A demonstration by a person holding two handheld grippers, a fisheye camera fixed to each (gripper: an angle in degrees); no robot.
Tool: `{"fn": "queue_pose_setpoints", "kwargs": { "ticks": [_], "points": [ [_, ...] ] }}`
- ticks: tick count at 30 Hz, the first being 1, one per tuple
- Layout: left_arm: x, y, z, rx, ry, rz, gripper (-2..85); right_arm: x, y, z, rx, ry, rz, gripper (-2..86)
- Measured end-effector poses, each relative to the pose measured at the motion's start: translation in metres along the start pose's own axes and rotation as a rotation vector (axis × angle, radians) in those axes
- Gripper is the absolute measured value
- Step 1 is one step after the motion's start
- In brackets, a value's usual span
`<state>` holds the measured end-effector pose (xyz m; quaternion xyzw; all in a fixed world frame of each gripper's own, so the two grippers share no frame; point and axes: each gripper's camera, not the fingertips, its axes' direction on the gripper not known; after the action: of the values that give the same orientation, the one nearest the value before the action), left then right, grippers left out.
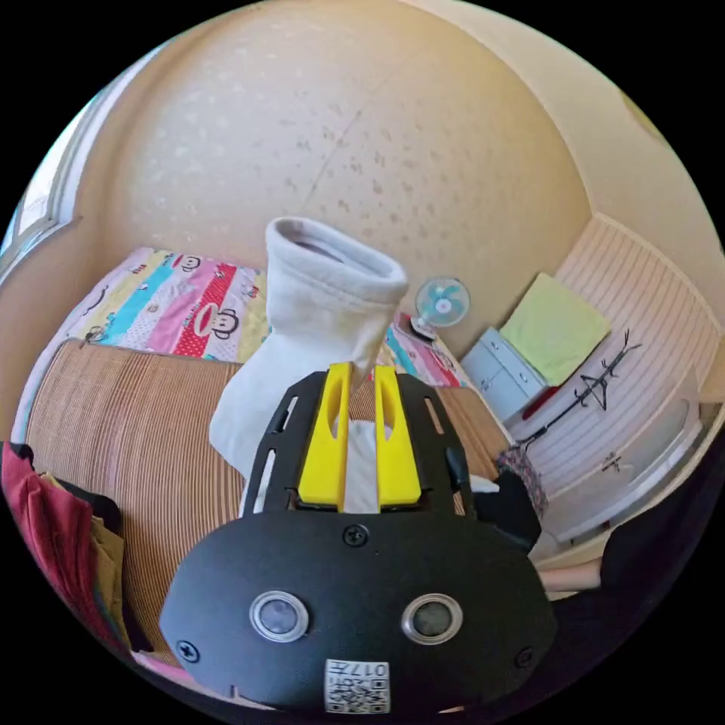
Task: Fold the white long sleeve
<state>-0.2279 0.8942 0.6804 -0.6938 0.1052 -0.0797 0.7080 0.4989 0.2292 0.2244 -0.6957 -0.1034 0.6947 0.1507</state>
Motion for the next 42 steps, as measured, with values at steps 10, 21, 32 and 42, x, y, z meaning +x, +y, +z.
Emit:
{"fn": "queue_pose_setpoints", "kwargs": {
  "ticks": [10, 21, 32, 42],
  "points": [
    [0.047, 0.107, 0.196, -0.406, 0.107, -0.061, 6.9, 0.02, -0.018, -0.022, 0.137, -0.177, 0.028, 0.8],
    [-0.12, 0.122, 0.245, -0.527, -0.193, -0.335, 7.8, 0.033, -0.115, -0.089, 0.649, -0.294, 0.164, 4.6],
    [-0.114, 0.147, 0.217, -0.453, -0.162, -0.384, 6.8, 0.028, -0.115, -0.144, 0.631, 0.559, 0.245, 11.7],
    [-0.081, 0.173, 0.223, -0.491, 0.008, -0.381, 6.9, -0.057, -0.196, -0.13, 0.339, 0.376, -0.22, 3.4]
  ]
}}
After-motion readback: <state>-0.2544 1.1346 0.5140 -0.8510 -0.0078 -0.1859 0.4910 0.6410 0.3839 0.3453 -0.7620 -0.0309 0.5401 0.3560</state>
